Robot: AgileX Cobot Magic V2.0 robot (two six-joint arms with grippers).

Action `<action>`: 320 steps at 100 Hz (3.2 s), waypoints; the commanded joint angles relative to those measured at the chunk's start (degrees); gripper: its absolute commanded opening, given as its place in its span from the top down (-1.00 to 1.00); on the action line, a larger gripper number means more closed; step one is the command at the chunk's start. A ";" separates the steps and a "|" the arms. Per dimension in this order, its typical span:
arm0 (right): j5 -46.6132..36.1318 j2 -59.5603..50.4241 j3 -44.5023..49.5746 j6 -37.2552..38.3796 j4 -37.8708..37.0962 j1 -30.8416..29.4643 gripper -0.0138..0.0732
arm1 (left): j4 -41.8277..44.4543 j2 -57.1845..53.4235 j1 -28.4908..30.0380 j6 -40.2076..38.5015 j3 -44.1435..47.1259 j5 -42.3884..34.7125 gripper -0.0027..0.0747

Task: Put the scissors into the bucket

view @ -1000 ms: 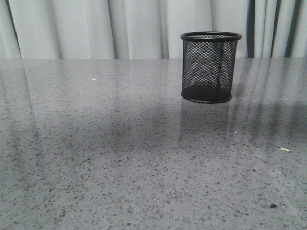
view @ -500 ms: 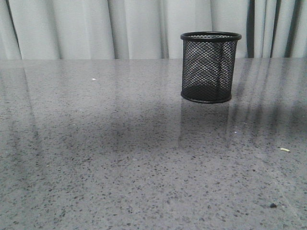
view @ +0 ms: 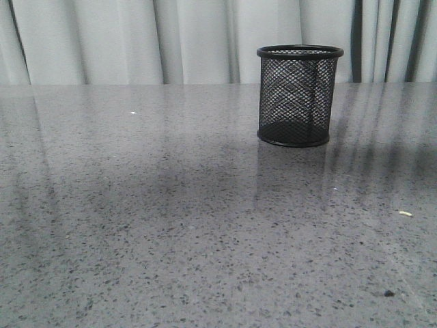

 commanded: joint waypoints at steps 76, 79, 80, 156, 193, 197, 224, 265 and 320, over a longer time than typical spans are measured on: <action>20.16 18.84 -36.48 35.37 -53.14 -0.04 0.81 | 10.77 -14.67 22.96 -21.20 -1.81 -3.86 -0.13; 20.56 19.34 -36.77 35.63 -54.01 -0.04 0.81 | 10.66 -14.67 22.96 -21.20 -1.81 -3.86 -0.13; 20.67 19.50 -36.74 35.62 -54.37 -0.04 0.81 | 10.66 -14.67 22.96 -21.20 -1.81 -3.86 -0.13; 19.38 29.21 -37.24 35.77 -58.06 5.57 0.80 | 9.23 -14.48 22.96 -21.20 -1.81 -3.51 -0.13; 19.13 29.49 -40.42 35.77 -59.11 5.57 -0.30 | 8.81 -14.48 22.96 -21.20 -1.81 -3.51 -0.13; 19.30 29.14 -41.88 35.77 -59.89 5.57 -0.29 | 8.38 -14.48 22.96 -21.20 -1.81 -3.51 -0.13; 19.54 24.75 -50.60 42.61 -66.94 5.57 -0.29 | 7.51 -14.48 22.96 -21.20 -1.81 -1.45 -0.01; 4.61 11.29 -43.11 43.02 -61.83 5.57 0.84 | 5.77 -16.35 22.96 -27.61 5.53 -5.60 0.98; -44.48 -35.49 27.11 43.02 -61.16 5.57 0.84 | 4.00 -52.55 22.96 -32.14 64.23 -52.08 0.98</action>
